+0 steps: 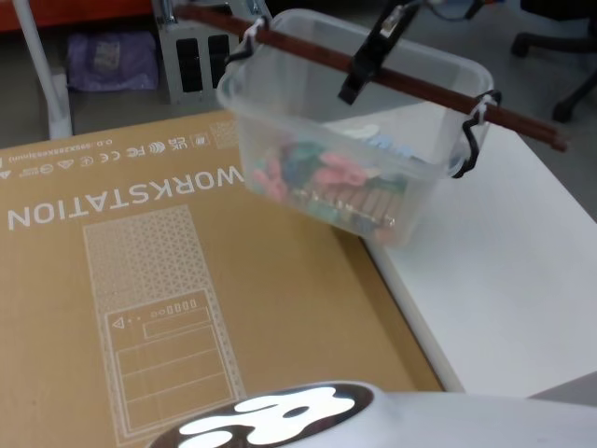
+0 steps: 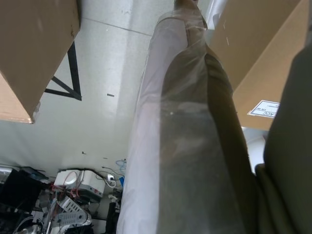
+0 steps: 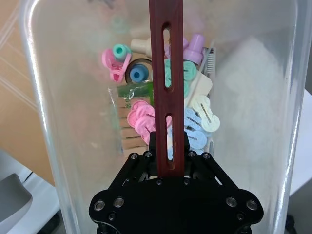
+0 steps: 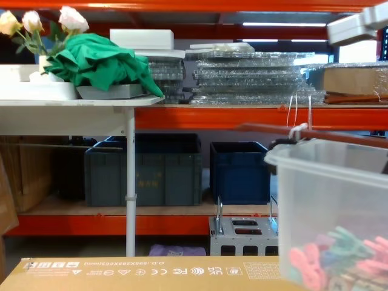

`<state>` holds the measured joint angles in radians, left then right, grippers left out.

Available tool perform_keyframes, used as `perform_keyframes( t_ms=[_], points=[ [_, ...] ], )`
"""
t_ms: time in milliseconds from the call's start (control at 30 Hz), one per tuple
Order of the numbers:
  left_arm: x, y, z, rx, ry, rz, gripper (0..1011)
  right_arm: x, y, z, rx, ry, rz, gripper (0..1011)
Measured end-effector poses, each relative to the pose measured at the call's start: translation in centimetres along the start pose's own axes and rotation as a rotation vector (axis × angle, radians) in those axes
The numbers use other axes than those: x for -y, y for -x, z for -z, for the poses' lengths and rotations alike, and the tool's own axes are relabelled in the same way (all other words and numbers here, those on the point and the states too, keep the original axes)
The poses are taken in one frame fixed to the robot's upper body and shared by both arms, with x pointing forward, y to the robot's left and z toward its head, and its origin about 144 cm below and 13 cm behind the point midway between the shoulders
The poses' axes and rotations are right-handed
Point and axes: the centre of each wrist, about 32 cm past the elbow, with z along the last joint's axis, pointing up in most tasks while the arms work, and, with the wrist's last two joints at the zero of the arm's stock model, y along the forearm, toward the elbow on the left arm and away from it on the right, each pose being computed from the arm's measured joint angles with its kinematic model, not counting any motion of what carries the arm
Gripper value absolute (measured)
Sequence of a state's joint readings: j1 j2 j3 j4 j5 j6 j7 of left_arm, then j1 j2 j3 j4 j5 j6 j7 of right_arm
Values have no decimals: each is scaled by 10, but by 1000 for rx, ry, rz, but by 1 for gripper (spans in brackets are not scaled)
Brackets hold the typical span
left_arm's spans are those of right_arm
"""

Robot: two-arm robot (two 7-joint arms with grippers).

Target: Use one hand to grasp the basket and place it at the designated location.

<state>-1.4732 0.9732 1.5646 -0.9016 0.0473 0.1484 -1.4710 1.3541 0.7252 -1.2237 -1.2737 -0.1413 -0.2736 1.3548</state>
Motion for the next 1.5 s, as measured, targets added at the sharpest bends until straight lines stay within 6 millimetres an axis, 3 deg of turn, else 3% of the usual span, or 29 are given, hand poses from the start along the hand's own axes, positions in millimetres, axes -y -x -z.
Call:
perform_keyframes(
  t_ms=[333, 1167, 1500],
  points=[
    [0, 0, 0, 0, 0, 0, 0, 10, 18, 33, -170, 74, -21, 208],
    [0, 0, 0, 0, 0, 0, 0, 20, 38, 60, -304, 135, -40, 206],
    [0, 0, 0, 0, 0, 0, 0, 27, 58, 87, -447, 154, -30, 206]
  ],
)
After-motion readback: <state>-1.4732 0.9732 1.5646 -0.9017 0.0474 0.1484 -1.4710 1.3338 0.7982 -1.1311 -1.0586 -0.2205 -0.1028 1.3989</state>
